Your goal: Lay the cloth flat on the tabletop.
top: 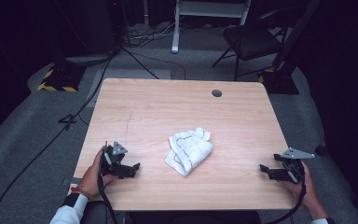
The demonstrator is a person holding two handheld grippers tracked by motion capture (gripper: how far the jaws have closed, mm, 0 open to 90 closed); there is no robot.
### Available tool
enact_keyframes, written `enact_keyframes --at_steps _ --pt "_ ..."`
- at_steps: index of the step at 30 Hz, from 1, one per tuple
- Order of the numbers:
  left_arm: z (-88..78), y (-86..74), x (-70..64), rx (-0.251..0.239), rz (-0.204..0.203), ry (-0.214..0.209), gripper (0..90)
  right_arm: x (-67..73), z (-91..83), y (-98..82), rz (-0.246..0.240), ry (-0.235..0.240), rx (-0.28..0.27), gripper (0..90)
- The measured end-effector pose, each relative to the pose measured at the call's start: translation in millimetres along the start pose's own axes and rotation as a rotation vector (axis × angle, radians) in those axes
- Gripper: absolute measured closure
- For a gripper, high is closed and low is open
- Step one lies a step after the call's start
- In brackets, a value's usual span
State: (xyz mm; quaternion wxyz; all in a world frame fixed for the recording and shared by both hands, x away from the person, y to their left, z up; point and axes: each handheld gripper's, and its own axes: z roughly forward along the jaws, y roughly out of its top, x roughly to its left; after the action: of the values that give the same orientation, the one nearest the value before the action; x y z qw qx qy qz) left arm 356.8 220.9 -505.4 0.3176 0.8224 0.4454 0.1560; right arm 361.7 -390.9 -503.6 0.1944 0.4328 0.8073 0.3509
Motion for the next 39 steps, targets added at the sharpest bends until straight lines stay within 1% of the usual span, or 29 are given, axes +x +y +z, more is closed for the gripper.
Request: enact_keyframes --at_steps 3,4,6,9,10,11,12,14,15,17,18,19,20,21,22,23,25,26,28,29,32,33,34,35,36,37,38,39 --pt "0.6 0.6 1.1 -0.001 0.01 -0.007 0.0 1.0 -0.3 -0.1 -0.005 -0.007 -0.002 14.8" --pt "-0.1 0.3 4.4 -0.001 0.041 -0.023 0.0 1.5 -0.4 0.0 -0.01 -0.016 -0.002 13.9" --pt "-0.7 -0.5 5.9 0.001 0.052 -0.037 0.1 1.6 -0.2 0.0 -0.009 -0.018 -0.002 13.4" --pt "-1.1 -1.1 6.6 -0.002 0.061 -0.045 0.3 3.0 -0.4 0.0 -0.02 -0.031 -0.007 12.7" --pt "-1.1 -1.1 6.6 -0.002 0.061 -0.045 0.3 3.3 -0.6 0.1 -0.034 -0.033 -0.01 12.2" --pt "-1.8 -1.3 7.1 0.0 0.069 -0.043 0.3 3.3 -0.6 0.1 -0.034 -0.033 -0.01 12.2" --pt "-2.3 -1.6 7.6 0.003 0.077 -0.052 0.3 3.5 -1.0 0.3 -0.062 -0.044 -0.011 10.6" --pt "-2.2 -1.7 8.0 0.002 0.081 -0.056 0.3 3.2 -1.1 0.5 -0.054 -0.046 -0.006 10.8" --pt "-2.1 -1.8 8.4 0.001 0.084 -0.064 0.3 3.2 -1.1 0.5 -0.054 -0.046 -0.006 10.8" --pt "-2.1 -1.6 9.8 0.002 0.108 -0.085 0.3 3.3 -1.6 1.6 -0.069 -0.037 0.0 12.9" --pt "-1.8 -1.0 10.4 0.004 0.124 -0.095 0.3 3.4 -1.7 2.2 -0.065 -0.032 0.004 14.5" --pt "-1.8 -1.0 10.4 0.004 0.124 -0.095 0.3 3.4 -1.7 2.2 -0.065 -0.032 0.004 14.5" --pt "-1.4 -0.4 10.4 0.006 0.133 -0.108 0.3 2.7 -1.9 3.0 -0.061 -0.028 0.009 16.5" --pt "-1.0 -0.2 10.3 0.004 0.139 -0.109 0.3 2.4 -2.1 3.4 -0.058 -0.027 0.01 19.0" --pt "-1.0 -0.2 10.3 0.004 0.139 -0.109 0.3 2.4 -2.1 3.4 -0.058 -0.027 0.01 19.0" --pt "-0.9 0.1 10.3 0.006 0.144 -0.114 0.3 3.3 -3.1 5.0 -0.059 -0.031 -0.003 22.4" --pt "-0.2 0.6 9.1 0.006 0.143 -0.118 0.3 4.0 -4.1 6.5 -0.063 -0.024 -0.01 22.3" --pt "0.4 1.0 7.9 0.003 0.144 -0.113 0.2 6.8 -5.6 11.3 -0.073 -0.011 -0.026 22.7" --pt "0.9 1.8 7.1 0.004 0.151 -0.121 0.2 11.5 -6.4 17.5 -0.092 0.001 -0.036 25.2" --pt "2.3 3.4 4.5 0.004 0.156 -0.124 0.2 14.2 -6.8 20.2 -0.105 0.008 -0.041 26.3" --pt "5.4 7.5 -1.6 0.011 0.167 -0.132 0.2 23.5 -6.7 28.8 -0.144 0.019 -0.055 30.2" --pt "5.4 7.5 -1.6 0.011 0.167 -0.132 0.3 23.5 -6.7 28.8 -0.144 0.019 -0.055 30.2" --pt "8.4 11.0 -6.8 0.014 0.187 -0.149 0.3 29.4 -5.1 35.7 -0.162 0.046 -0.058 33.2" --pt "8.4 11.0 -6.8 0.014 0.187 -0.149 0.4 29.4 -5.1 35.7 -0.162 0.046 -0.058 33.2" --pt "12.2 15.0 -12.6 0.014 0.209 -0.173 0.4 35.9 -2.2 43.9 -0.176 0.057 -0.066 35.7" --pt "12.2 15.0 -12.6 0.014 0.209 -0.173 0.3 38.8 -0.2 48.4 -0.174 0.073 -0.074 36.7" --pt "17.1 20.7 -17.7 0.016 0.231 -0.187 0.4 41.2 1.8 52.1 -0.178 0.082 -0.077 37.3" --pt "19.1 23.2 -20.2 0.016 0.234 -0.188 0.3 46.6 5.2 58.3 -0.19 0.093 -0.075 39.0"
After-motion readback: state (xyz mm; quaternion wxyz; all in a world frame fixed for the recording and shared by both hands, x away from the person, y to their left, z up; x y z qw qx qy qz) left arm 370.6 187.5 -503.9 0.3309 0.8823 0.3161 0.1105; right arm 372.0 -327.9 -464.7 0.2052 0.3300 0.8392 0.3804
